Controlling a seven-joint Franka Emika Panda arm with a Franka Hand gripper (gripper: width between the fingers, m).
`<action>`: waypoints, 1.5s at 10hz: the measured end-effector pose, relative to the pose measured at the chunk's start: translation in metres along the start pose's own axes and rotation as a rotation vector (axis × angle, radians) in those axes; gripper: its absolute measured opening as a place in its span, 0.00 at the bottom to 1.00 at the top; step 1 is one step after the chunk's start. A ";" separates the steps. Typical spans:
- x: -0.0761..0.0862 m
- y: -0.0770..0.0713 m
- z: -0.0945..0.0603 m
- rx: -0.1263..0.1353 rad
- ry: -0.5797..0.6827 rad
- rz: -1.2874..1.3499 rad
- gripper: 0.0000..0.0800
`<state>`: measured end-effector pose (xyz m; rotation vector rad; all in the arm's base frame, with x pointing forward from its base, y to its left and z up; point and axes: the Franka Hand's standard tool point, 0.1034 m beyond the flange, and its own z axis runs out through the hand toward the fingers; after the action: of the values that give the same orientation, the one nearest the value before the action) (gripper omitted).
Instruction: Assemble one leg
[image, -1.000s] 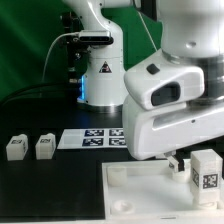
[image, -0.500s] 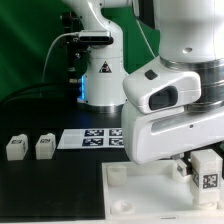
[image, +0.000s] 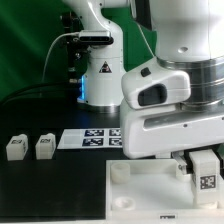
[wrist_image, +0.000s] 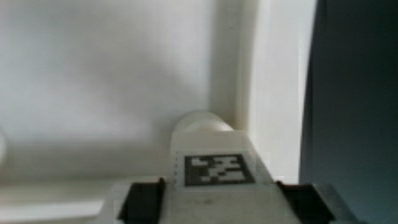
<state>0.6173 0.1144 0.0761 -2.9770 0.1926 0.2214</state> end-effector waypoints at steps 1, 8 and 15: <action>-0.001 -0.003 0.001 0.002 0.022 0.158 0.37; 0.009 -0.009 0.001 0.168 0.011 1.145 0.37; 0.005 -0.010 0.005 0.143 0.024 0.909 0.80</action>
Offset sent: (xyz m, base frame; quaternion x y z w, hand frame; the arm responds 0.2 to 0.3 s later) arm 0.0037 0.0100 -0.0016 0.0667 0.0042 0.4236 0.9034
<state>0.6224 0.1242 0.0716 -2.5289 1.4724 0.2449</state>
